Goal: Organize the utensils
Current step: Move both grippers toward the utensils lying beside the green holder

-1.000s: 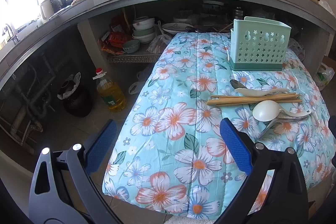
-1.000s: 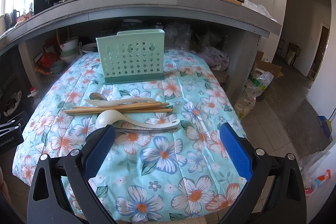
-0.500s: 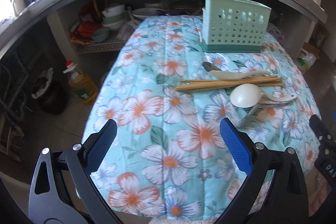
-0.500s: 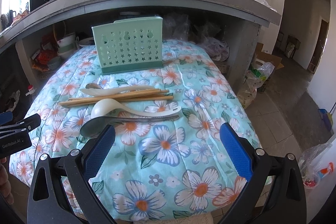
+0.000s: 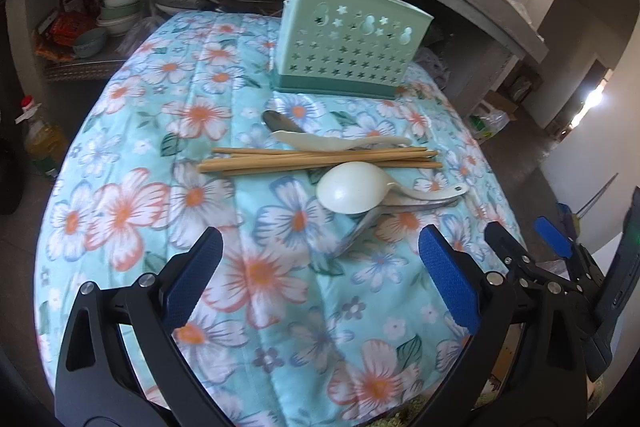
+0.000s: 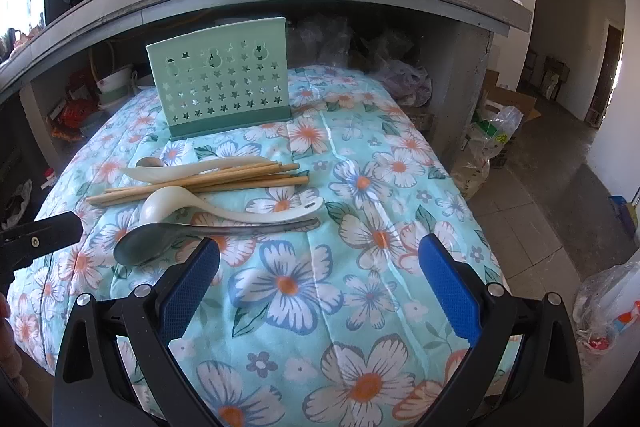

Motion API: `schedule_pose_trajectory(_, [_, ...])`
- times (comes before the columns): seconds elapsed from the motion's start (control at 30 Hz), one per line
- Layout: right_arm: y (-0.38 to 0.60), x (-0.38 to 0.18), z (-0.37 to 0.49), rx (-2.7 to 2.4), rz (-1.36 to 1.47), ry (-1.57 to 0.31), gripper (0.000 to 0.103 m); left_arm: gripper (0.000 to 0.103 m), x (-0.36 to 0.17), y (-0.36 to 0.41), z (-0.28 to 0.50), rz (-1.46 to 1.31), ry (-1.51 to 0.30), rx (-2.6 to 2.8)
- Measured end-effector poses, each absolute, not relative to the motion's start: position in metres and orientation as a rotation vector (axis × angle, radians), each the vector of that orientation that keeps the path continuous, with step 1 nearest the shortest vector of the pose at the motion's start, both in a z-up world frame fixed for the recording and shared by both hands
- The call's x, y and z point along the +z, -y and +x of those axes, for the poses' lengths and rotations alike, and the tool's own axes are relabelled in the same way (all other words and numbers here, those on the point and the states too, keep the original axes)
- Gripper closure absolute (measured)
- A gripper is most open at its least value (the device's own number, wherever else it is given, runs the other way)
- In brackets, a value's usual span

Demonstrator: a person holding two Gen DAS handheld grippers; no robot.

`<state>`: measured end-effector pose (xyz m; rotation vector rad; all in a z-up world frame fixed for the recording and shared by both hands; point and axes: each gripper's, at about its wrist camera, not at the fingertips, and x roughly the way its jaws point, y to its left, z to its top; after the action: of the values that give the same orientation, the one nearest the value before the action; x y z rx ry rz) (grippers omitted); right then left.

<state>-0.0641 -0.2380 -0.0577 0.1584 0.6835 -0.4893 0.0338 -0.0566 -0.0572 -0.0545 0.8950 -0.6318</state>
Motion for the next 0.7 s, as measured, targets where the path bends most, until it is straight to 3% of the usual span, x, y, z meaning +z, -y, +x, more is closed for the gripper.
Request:
schedule_pose_trajectory(0.3, [0.258, -0.069, -0.051, -0.466, 0.180, -0.722, 0.006, 0.008, -0.092, 0.086, 0.031, 0.189, -0.935, -0.632])
schedule_pose_trajectory(0.7, [0.265, -0.085, -0.042, -0.470, 0.173, -0.781, 0.006, 0.008, -0.118, 0.095, 0.041, 0.302, -1.009, -0.603])
